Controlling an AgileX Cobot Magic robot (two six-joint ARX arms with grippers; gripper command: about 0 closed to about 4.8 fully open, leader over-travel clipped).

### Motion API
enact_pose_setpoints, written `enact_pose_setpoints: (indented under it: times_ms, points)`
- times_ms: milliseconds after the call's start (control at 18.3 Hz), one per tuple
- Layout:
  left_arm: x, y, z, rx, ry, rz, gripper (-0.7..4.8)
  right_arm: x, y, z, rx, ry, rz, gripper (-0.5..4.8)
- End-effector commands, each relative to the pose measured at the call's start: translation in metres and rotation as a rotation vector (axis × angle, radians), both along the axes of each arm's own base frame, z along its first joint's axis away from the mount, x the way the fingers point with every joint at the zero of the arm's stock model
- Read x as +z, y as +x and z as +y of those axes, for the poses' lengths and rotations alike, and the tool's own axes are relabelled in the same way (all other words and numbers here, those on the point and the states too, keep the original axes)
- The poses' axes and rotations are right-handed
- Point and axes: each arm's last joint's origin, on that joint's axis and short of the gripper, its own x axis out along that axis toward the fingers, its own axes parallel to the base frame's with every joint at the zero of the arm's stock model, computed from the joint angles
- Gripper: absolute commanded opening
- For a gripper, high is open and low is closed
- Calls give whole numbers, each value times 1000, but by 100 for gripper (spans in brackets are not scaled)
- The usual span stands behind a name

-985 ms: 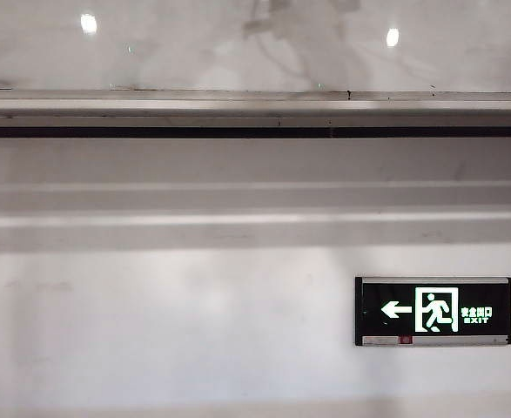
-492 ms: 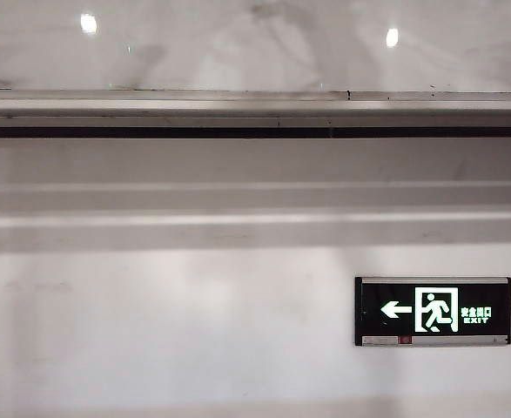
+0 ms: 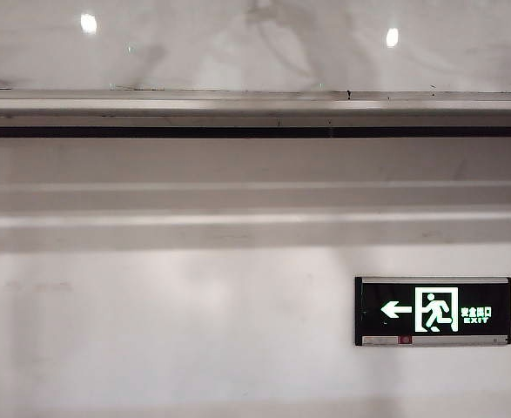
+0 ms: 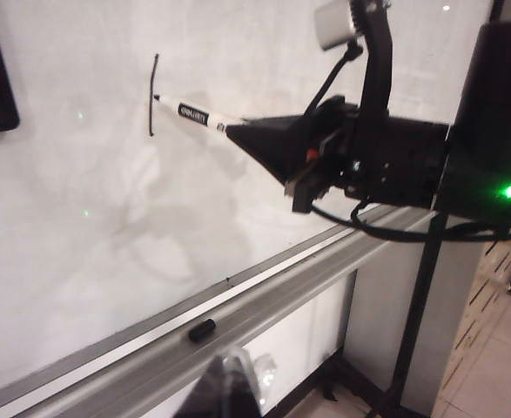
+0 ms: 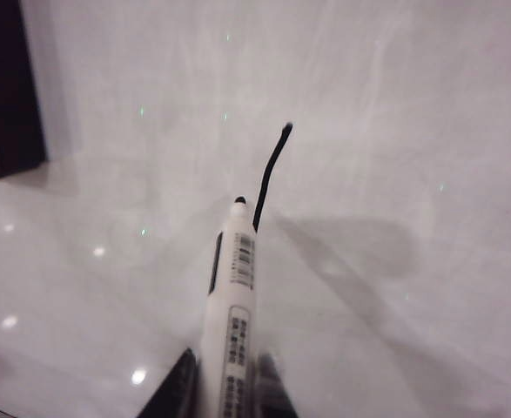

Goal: Take a marker from the whiteboard tray, write "Hi!" on the whiteboard, and then put the marker back vertically into the whiteboard tray.

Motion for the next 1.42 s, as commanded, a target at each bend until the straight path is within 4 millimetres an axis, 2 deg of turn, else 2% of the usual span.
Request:
enact_pose_setpoints:
  times_ms: [55,930,1423]
  points:
    - [3,-2,1,-3,-5,-12,-5,1,2,1,-22,12,-20,-1]
    - [3,-2,1,-6,-10,-7,-5,-5,12,4,-63,17,-29,-1]
    - [3,-2,1,-5,-10,-7,-5,-2,8,-3,-201,-30,-20,-1]
